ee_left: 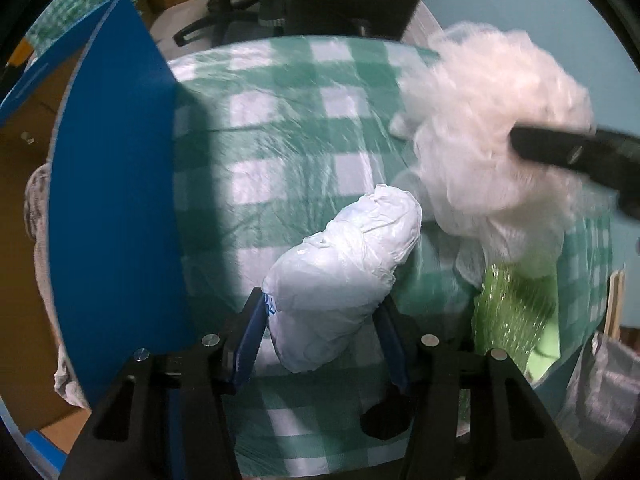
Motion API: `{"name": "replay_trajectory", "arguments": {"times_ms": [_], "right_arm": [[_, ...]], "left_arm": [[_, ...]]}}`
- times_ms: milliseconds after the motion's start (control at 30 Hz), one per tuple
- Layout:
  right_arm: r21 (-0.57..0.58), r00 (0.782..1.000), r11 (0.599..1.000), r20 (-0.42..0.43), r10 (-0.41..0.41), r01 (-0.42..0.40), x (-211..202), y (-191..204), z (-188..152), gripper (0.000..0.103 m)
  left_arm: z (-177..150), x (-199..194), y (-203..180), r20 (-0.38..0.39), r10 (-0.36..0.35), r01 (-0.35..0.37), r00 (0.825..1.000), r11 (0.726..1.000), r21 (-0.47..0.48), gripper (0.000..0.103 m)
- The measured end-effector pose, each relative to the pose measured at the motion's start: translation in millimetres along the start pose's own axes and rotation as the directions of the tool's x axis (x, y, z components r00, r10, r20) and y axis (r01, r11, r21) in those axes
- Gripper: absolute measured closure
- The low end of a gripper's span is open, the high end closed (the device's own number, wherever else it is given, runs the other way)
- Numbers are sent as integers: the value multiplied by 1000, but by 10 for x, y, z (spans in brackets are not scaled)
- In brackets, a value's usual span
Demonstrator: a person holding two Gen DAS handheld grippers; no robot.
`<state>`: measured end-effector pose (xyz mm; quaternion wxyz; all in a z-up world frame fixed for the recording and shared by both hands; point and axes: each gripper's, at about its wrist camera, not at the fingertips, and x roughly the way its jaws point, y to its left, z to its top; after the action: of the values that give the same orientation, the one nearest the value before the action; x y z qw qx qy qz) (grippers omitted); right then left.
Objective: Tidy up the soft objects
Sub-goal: 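Grasp the white wrapped item with the left tool while the right tool grasps the white bath puff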
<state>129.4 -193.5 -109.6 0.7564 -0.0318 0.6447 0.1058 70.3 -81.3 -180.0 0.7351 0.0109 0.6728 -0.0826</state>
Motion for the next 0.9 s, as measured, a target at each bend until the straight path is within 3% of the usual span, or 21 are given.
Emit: {"name": "replay_trajectory", "arguments": {"times_ms": [333,633,900], "right_arm": [[24,995,999,-97,26,-24,455,-31,77,10],[18,994,998,-92,57,-56,607,-35,108,10],[-68,998,997,-34,45,-47,520,52,-64,37]], "left_arm": [[76,-80,155,15,-10,11,1000,999,-52,49],[24,-122,160,15,4,-3,1000,999,-36,49],[15,-137,99,17,0,0,1000,999,-35,49]]}}
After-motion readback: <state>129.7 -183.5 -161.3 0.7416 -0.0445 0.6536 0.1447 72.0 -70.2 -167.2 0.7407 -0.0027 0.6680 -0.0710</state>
